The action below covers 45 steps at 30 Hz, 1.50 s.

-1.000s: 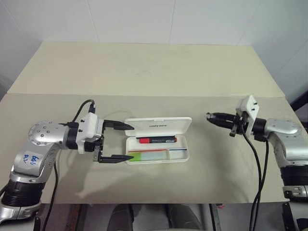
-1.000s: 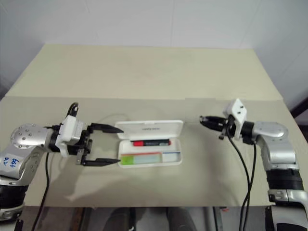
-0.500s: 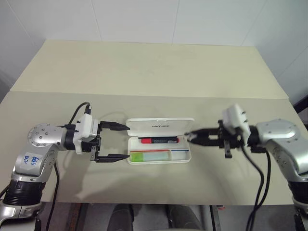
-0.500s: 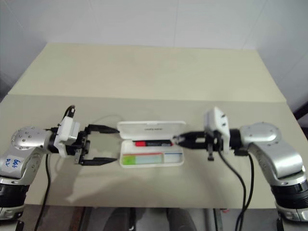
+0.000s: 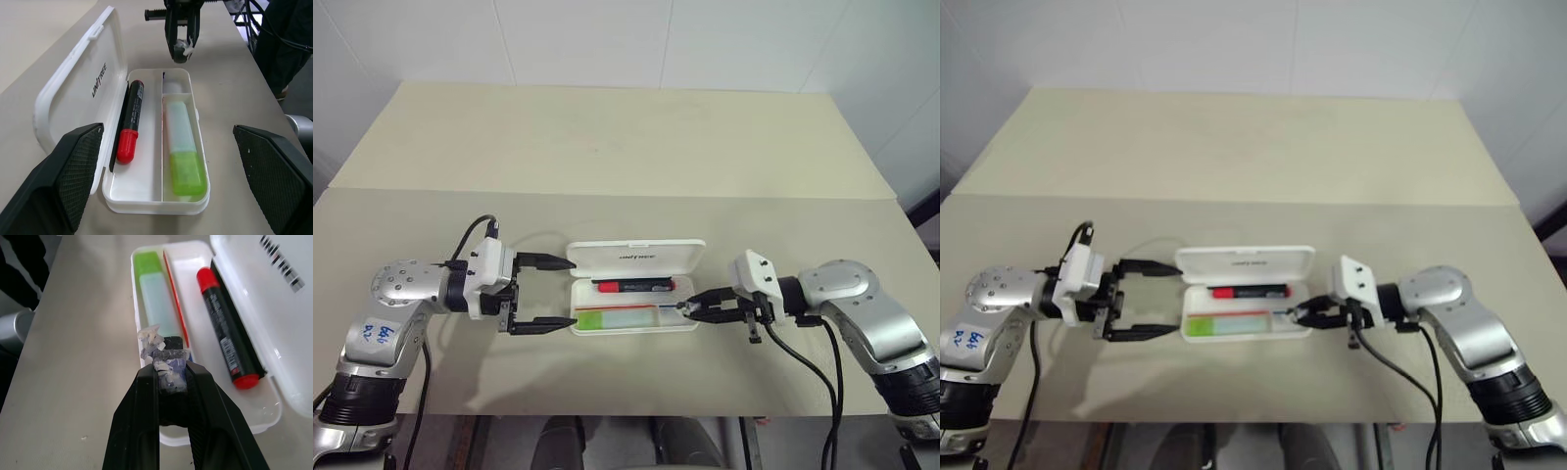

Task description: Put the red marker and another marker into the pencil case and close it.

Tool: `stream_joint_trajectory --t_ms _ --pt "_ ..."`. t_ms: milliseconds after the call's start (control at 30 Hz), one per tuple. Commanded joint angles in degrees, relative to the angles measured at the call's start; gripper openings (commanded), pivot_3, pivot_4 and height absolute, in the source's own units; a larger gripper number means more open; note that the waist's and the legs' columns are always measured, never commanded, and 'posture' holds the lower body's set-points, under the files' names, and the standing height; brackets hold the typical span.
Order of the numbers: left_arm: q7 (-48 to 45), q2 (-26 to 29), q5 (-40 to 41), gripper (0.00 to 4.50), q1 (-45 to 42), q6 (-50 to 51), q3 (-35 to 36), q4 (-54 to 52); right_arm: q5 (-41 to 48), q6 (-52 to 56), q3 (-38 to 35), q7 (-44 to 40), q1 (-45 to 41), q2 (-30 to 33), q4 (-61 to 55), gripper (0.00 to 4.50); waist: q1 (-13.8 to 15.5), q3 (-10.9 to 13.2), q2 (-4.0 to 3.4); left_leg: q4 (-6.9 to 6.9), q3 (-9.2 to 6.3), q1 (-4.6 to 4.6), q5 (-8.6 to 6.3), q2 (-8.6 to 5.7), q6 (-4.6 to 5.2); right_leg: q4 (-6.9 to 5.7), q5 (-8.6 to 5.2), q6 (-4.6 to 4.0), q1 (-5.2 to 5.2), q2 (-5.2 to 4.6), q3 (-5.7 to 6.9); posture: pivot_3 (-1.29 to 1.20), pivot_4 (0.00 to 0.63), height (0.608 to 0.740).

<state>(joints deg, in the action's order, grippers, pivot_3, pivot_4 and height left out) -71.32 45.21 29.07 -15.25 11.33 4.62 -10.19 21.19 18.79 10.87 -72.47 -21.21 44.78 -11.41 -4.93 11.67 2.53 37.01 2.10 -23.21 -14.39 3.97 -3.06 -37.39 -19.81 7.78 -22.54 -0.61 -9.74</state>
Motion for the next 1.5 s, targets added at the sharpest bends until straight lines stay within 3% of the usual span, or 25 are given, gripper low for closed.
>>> stream_joint_trajectory --t_ms 33,100,133,467,767,1000,1100,1500 --pt "0.41 0.44 0.46 4.5 -0.02 -0.7 1.62 -1.63 -1.32 -1.67 0.92 -0.79 -1.13 -0.82 0.82 0.38 0.03 0.0 0.0 0.01 0.0 0.0 0.0 0.0 0.0 -0.01 0.0 0.0 0.0 0.0 0.0 0.0 0.15 0.74" --pt "0.54 0.43 0.44 4.5 0.01 -0.76 1.63 -1.68 -1.81 -1.83 1.32 -0.87 -1.39 -1.08 1.31 0.38 0.06 0.0 0.0 0.01 0.0 0.0 0.0 0.0 0.0 -0.01 0.0 0.0 0.0 0.0 0.0 0.0 0.15 0.74" --pt "0.61 0.43 0.41 4.5 0.02 -0.8 1.63 -1.68 -2.06 -1.97 1.51 -0.78 -1.52 -1.21 1.57 1.12 0.05 0.0 0.0 0.01 0.0 0.0 0.0 0.0 0.0 0.0 0.0 0.0 0.0 0.0 0.0 0.0 0.15 0.74" --pt "1.09 0.06 0.18 4.5 -0.03 -1.27 1.36 -1.65 -1.17 -1.19 0.0 -0.97 -1.99 -1.29 0.87 4.46 0.08 0.0 0.0 0.0 0.0 0.0 0.0 0.0 0.0 -0.01 -0.01 -0.01 -0.01 0.0 0.0 0.0 0.15 0.74" --pt "2.99 0.1 -2.08 4.5 -1.85 -1.83 1.49 1.95 16.6 4.06 -12.49 -6.41 4.45 0.51 -5.26 4.46 0.19 0.0 0.0 -0.02 -0.02 0.01 0.0 0.0 0.0 0.0 -0.01 0.0 0.04 0.0 0.02 0.0 0.15 0.74" --pt "6.56 0.52 -6.52 4.5 -5.68 -2.1 0.67 8.06 18.99 3.17 -17.24 -6.76 7.68 0.48 -3.31 4.46 0.02 0.0 0.0 0.05 -0.02 0.02 0.0 -0.02 0.0 0.0 0.02 0.04 0.07 0.0 0.02 0.0 0.15 0.74" --pt "7.38 -0.21 -7.55 3.9 -8.39 -2.43 0.24 10.98 18.12 2.07 -18.7 -6.7 7.5 0.84 -1.15 4.5 0.11 0.0 0.0 0.04 -0.02 0.02 0.0 -0.02 0.0 -0.01 0.02 0.04 0.06 0.01 0.01 0.0 0.15 0.74" --pt "3.69 -1.21 -12.86 0.02 -20.2 -8.95 -3.56 26.17 18.15 0.3 -22.53 -4.78 7.69 0.54 1.1 4.5 0.3 0.0 0.0 0.01 -0.01 -0.01 0.0 -0.03 -0.01 0.0 0.02 0.05 0.03 0.02 0.03 0.0 0.15 0.74"
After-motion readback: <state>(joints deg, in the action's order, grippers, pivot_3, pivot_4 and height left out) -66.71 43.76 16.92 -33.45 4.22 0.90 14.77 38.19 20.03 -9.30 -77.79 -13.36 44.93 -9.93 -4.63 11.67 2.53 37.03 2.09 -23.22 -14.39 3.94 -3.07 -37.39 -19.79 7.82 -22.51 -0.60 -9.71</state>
